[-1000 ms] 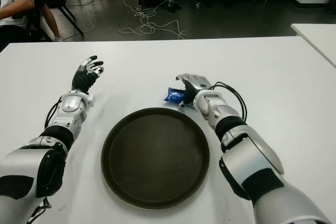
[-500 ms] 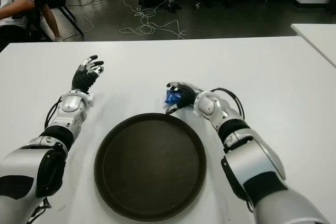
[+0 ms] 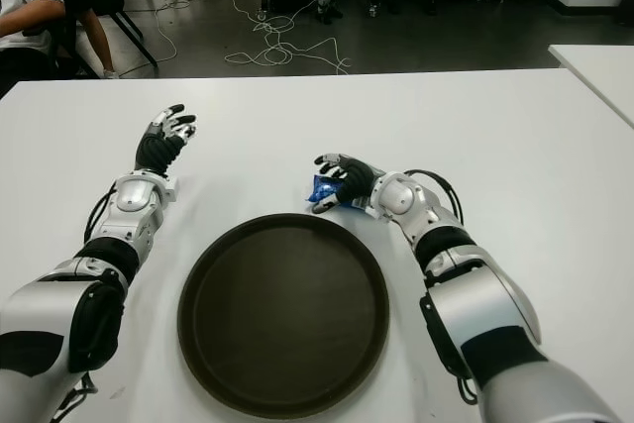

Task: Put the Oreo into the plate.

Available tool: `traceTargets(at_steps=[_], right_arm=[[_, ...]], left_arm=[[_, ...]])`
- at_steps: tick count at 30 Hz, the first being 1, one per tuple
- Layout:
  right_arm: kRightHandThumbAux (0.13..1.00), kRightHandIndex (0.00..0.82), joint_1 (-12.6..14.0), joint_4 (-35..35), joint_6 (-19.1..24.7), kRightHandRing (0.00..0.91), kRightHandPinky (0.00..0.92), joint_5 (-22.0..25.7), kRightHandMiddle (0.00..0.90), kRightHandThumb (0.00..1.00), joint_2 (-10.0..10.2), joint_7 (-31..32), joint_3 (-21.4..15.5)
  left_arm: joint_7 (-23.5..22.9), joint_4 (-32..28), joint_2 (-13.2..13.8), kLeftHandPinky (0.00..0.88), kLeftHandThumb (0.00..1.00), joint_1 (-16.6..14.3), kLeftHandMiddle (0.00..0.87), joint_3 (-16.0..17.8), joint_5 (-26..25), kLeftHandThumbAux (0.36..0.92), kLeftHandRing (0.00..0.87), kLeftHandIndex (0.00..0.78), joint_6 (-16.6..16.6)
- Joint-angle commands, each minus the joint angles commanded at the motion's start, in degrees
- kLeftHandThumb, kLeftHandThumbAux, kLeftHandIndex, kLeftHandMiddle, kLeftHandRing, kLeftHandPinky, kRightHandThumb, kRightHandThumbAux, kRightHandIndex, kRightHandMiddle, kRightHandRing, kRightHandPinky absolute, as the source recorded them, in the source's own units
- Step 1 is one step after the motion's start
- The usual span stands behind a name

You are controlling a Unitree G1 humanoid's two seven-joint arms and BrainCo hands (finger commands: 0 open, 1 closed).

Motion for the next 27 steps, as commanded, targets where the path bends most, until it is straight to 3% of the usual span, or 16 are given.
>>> traceTargets(at_steps=[13,27], right_arm=[[0.796,0.148,0.07,0.27,2.37,0.227,0.227,1.01,0.222,0.000,0.24,0.10,-1.20],[0.810,0.152,0.11,0.44,2.53,0.230,0.231,2.31,0.228,0.000,0.28,1.10,-2.67]], left_arm=[[0.44,0.03,0.00,0.100,0.117,0.02,0.221,-0.08,0.15,0.614,0.173,0.139,0.04],[-0.27,0.03,0.15,0.109,0.114,0.08,0.222,-0.01,0.07,0.586,0.175,0.140,-0.16]])
